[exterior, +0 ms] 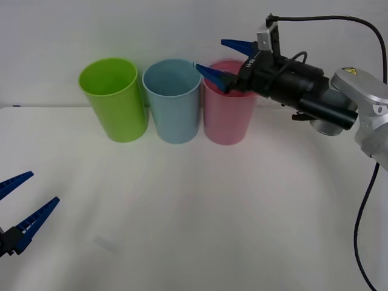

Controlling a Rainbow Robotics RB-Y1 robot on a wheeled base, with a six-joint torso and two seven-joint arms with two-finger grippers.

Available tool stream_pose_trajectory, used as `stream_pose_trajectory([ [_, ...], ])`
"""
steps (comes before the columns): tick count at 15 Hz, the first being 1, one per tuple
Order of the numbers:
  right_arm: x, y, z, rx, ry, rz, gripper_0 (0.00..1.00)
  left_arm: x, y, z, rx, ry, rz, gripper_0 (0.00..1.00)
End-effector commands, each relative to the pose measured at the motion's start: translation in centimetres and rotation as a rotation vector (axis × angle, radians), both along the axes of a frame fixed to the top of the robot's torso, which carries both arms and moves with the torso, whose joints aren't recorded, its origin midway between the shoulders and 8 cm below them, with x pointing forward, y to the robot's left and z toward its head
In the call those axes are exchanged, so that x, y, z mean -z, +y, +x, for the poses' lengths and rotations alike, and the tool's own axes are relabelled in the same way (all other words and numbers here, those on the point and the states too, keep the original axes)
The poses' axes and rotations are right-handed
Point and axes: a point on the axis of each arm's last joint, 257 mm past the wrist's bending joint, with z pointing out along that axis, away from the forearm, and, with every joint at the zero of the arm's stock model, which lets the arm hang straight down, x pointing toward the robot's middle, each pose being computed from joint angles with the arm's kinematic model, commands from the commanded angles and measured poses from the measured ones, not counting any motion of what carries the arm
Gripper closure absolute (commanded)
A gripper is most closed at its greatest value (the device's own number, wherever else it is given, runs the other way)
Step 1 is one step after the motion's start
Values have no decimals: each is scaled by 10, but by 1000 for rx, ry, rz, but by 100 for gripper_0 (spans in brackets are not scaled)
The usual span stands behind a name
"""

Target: Grasp the object on the table and drop it into the matching bin: aluminum can to the light blue bin, PET bottle to the pink bin.

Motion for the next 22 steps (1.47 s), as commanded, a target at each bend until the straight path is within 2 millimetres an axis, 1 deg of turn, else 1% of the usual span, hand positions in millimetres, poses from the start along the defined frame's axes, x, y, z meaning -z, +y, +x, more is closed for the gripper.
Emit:
stream_pose_trajectory([
  [1,12,-17,-13,10,9,-5,0,0,0,0,0,0,0,0],
  [4,24,-40,-28,46,16,-13,0,0,0,0,0,0,0,0],
  [6,36,-55,-39,66,29,-14,0,0,0,0,0,0,0,0],
  [7,44,-67,-46,78,38,-14,0,0,0,0,0,0,0,0],
  [14,77,-117,-85,158,37,-20,0,0,0,0,0,0,0,0],
  [15,85,-125,-92,175,38,-28,0,0,0,0,0,0,0,0],
  [19,105,-147,-115,218,49,-40,0,0,0,0,0,0,0,0],
  [22,115,-162,-127,248,46,-40,0,0,0,0,0,0,0,0],
])
